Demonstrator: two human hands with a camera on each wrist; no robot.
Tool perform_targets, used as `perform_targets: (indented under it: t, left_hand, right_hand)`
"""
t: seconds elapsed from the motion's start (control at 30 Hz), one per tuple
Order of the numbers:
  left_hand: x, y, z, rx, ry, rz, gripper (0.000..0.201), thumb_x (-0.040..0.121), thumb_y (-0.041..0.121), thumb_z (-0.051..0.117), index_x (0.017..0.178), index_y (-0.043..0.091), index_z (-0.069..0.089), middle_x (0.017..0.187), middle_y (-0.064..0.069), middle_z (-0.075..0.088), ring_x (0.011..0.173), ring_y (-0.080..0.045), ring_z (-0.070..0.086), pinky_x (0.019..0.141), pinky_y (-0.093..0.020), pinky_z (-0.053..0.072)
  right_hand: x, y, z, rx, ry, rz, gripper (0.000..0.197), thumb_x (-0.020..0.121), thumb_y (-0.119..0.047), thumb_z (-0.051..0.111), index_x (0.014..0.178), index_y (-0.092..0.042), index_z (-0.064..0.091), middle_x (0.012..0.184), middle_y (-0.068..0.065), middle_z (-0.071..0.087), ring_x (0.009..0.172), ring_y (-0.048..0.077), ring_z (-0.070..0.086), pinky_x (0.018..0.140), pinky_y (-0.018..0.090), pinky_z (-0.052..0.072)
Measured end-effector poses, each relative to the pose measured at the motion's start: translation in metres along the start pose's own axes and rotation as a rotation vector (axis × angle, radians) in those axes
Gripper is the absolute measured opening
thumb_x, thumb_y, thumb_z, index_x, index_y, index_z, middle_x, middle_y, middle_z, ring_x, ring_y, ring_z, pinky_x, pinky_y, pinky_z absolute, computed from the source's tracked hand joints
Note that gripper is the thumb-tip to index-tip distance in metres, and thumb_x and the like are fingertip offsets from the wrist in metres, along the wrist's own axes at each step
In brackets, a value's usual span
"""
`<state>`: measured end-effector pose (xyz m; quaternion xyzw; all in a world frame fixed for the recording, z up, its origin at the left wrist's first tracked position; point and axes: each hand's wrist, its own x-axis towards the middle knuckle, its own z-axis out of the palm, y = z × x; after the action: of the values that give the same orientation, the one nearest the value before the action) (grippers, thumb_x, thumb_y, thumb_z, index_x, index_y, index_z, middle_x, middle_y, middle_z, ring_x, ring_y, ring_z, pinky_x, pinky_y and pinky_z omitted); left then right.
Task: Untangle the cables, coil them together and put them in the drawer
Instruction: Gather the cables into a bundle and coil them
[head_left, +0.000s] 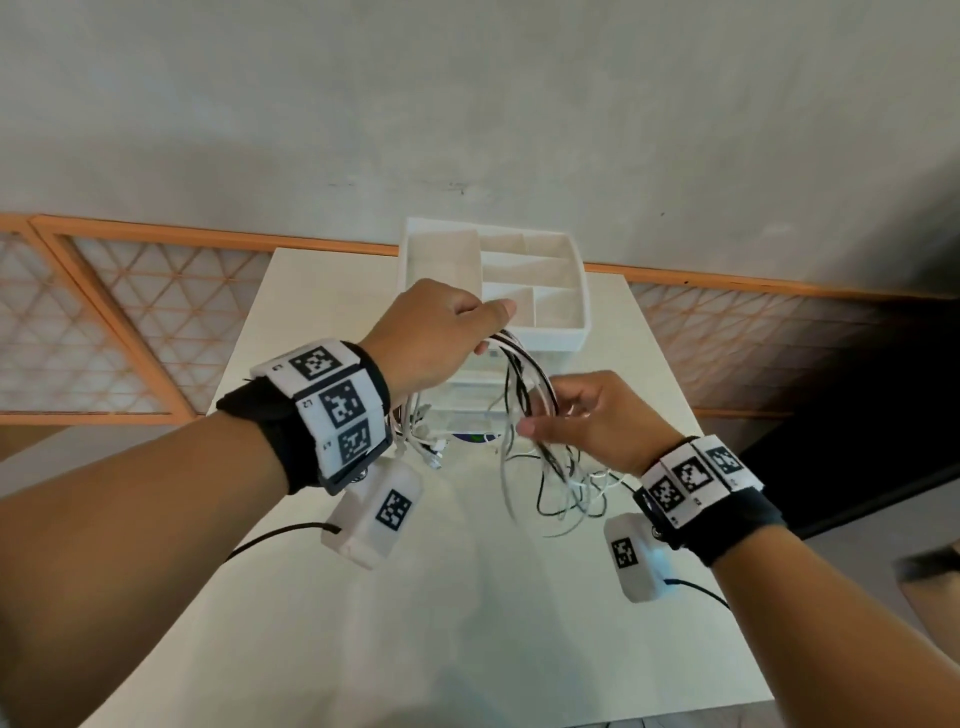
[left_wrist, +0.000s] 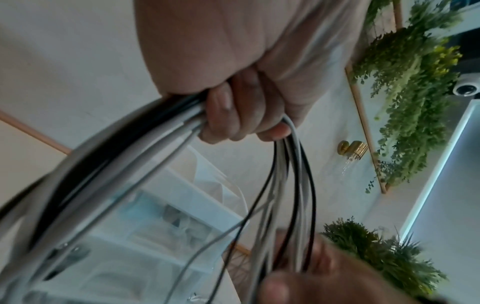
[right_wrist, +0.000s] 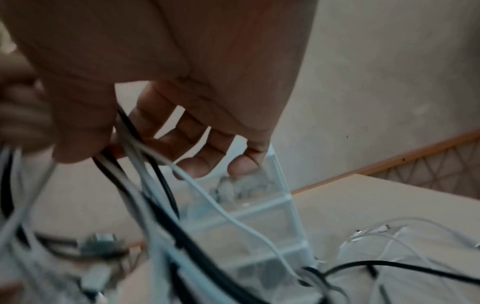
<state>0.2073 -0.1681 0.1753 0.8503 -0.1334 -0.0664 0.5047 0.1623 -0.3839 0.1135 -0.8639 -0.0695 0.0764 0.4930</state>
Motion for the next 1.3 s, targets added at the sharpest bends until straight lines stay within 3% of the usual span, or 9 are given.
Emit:
perform_targets:
  t: [0.2, 0.3, 0.4, 0.53, 0.67, 0.8, 1.0, 1.2, 1.3]
  left_hand:
    - [0.000, 0.008, -0.015, -0.137, 0.059, 0.000, 0.053, 0.092, 0.046, 0.061, 0.046, 0.020, 0.053, 0.057, -0.011, 0.035, 0.046, -0.020, 0.026, 0.051, -0.027, 0.027]
    - [0.001, 0.010, -0.027, 0.030, 0.070, 0.009, 0.050, 0.094, 0.049, 0.056, 0.061, 0.011, 0.060, 0.036, 0.009, 0.036, 0.033, -0.009, 0.030, 0.049, -0.027, 0.026]
    - [0.000, 0.005, -0.032, 0.161, 0.155, 0.008, 0.052, 0.097, 0.047, 0.052, 0.068, 0.005, 0.064, 0.030, 0.013, 0.043, 0.038, -0.008, 0.037, 0.049, -0.028, 0.027]
    - [0.011, -0.001, -0.050, -0.118, 0.399, -0.006, 0.048, 0.093, 0.048, 0.059, 0.059, 0.014, 0.061, 0.042, 0.006, 0.038, 0.038, -0.014, 0.030, 0.049, -0.026, 0.026]
    - [0.010, -0.002, -0.042, -0.096, 0.357, 0.044, 0.057, 0.095, 0.042, 0.059, 0.069, -0.008, 0.060, 0.030, 0.012, 0.039, 0.030, -0.006, 0.028, 0.051, -0.028, 0.026]
    - [0.013, -0.011, -0.030, -0.071, 0.300, 0.007, 0.056, 0.096, 0.045, 0.055, 0.072, -0.005, 0.063, 0.030, 0.014, 0.040, 0.029, -0.006, 0.031, 0.050, -0.030, 0.026]
    - [0.010, -0.017, -0.033, 0.009, 0.300, -0.038, 0.052, 0.096, 0.049, 0.052, 0.056, 0.017, 0.056, 0.029, 0.010, 0.037, 0.042, -0.017, 0.034, 0.053, -0.031, 0.028]
    - [0.002, -0.014, -0.025, -0.101, 0.298, 0.057, 0.054, 0.096, 0.044, 0.057, 0.054, 0.010, 0.050, 0.035, 0.012, 0.043, 0.038, -0.009, 0.031, 0.053, -0.029, 0.028]
    - [-0.003, -0.013, -0.011, 0.031, 0.227, 0.088, 0.056, 0.097, 0.044, 0.054, 0.059, 0.003, 0.055, 0.043, 0.011, 0.053, 0.033, -0.005, 0.036, 0.048, -0.029, 0.027]
  right_hand:
    - [0.011, 0.027, 0.008, -0.583, 0.021, 0.346, 0.046, 0.091, -0.051, 0.064, 0.061, -0.017, 0.063, 0.063, 0.004, 0.066, 0.063, 0.020, 0.064, 0.064, 0.030, 0.050]
    - [0.016, 0.009, -0.024, -0.449, 0.562, 0.337, 0.048, 0.093, -0.047, 0.064, 0.062, -0.010, 0.065, 0.065, 0.014, 0.068, 0.058, 0.022, 0.057, 0.058, 0.030, 0.047]
    - [0.009, -0.016, -0.052, -0.345, 1.088, 0.031, 0.048, 0.086, -0.039, 0.073, 0.053, -0.013, 0.050, 0.051, 0.001, 0.046, 0.047, 0.013, 0.036, 0.050, 0.030, 0.033]
    - [-0.006, 0.032, -0.026, -0.351, 0.470, -0.075, 0.041, 0.082, -0.042, 0.078, 0.056, -0.025, 0.051, 0.063, 0.002, 0.051, 0.055, 0.019, 0.051, 0.056, 0.032, 0.045]
    - [-0.016, 0.088, 0.010, -0.514, 0.001, 0.161, 0.019, 0.079, -0.038, 0.081, 0.085, -0.023, 0.072, 0.073, -0.007, 0.057, 0.074, 0.017, 0.058, 0.074, 0.031, 0.047]
    - [-0.003, 0.075, -0.002, -0.554, 0.179, 0.334, 0.026, 0.090, -0.046, 0.064, 0.074, -0.028, 0.056, 0.073, -0.004, 0.063, 0.081, 0.027, 0.065, 0.074, 0.035, 0.050]
    - [-0.005, 0.027, -0.046, 0.121, 0.677, 0.170, 0.029, 0.092, -0.046, 0.065, 0.101, -0.018, 0.067, 0.085, 0.002, 0.077, 0.067, 0.022, 0.075, 0.070, 0.041, 0.062]
    - [-0.026, 0.081, -0.006, -0.624, 0.320, 0.467, 0.028, 0.087, -0.048, 0.066, 0.112, -0.034, 0.066, 0.093, -0.004, 0.071, 0.102, 0.028, 0.067, 0.087, 0.034, 0.051]
    - [-0.017, 0.087, 0.004, -0.650, 0.279, 0.531, 0.025, 0.090, -0.047, 0.064, 0.105, -0.028, 0.071, 0.105, 0.004, 0.072, 0.107, 0.032, 0.064, 0.084, 0.033, 0.046]
